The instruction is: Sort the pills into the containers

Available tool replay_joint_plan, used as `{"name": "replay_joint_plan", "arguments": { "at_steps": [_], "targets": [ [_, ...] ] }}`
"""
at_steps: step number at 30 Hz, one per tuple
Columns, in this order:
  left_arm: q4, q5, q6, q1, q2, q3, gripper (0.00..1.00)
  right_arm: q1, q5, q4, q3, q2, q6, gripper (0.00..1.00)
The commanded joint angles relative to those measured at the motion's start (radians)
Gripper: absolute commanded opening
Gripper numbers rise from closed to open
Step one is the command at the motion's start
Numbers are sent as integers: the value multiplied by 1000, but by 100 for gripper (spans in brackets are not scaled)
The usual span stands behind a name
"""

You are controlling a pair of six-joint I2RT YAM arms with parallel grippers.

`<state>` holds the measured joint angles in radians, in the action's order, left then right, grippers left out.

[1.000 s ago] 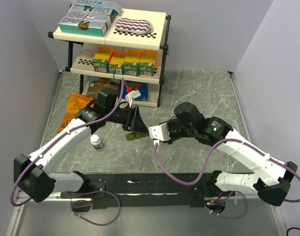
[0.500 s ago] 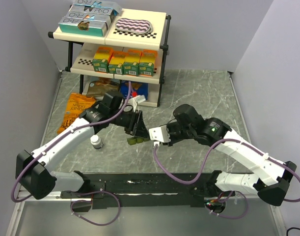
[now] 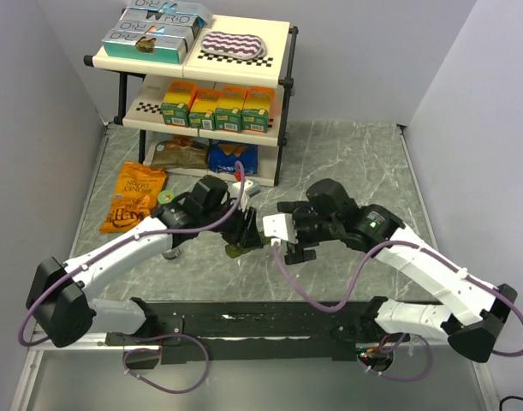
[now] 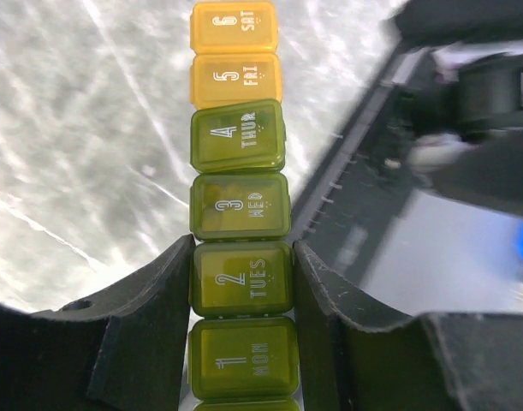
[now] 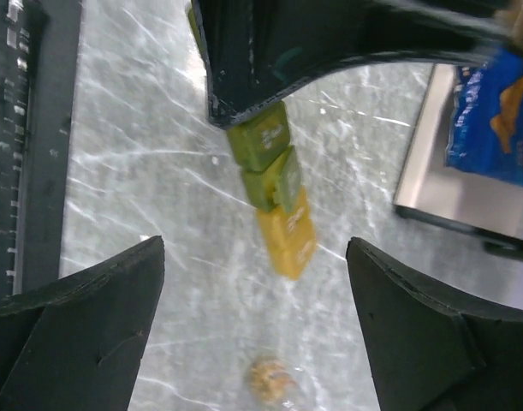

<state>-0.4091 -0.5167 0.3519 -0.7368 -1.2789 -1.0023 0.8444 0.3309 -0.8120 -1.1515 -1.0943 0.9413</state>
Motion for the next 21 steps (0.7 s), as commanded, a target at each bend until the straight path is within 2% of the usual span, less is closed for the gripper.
{"name": "replay_joint_plan", "arguments": {
  "at_steps": [1, 3, 4, 8, 14, 17, 21],
  "targets": [
    [203, 208, -105, -64, 29, 83, 1, -138, 221, -41, -48, 57, -56, 93],
    [306, 300, -120, -114, 9, 125, 1, -209, 320, -23, -37, 77, -99, 92],
    [341, 419, -128, -133, -28, 134, 1, -256, 342, -12, -25, 85, -116, 92],
    [498, 582, -143, -187, -144, 160, 1, -310, 390, 72, 45, 128, -220, 92],
    [783, 633, -221, -225, -270, 249, 1, -407, 427, 163, 122, 149, -303, 93],
    [854, 607, -267, -228, -338, 280, 1, -449, 456, 206, 163, 154, -340, 93],
    [908, 622, -312, -239, -396, 309, 13, -496, 490, 243, 207, 145, -377, 93]
  ]
}}
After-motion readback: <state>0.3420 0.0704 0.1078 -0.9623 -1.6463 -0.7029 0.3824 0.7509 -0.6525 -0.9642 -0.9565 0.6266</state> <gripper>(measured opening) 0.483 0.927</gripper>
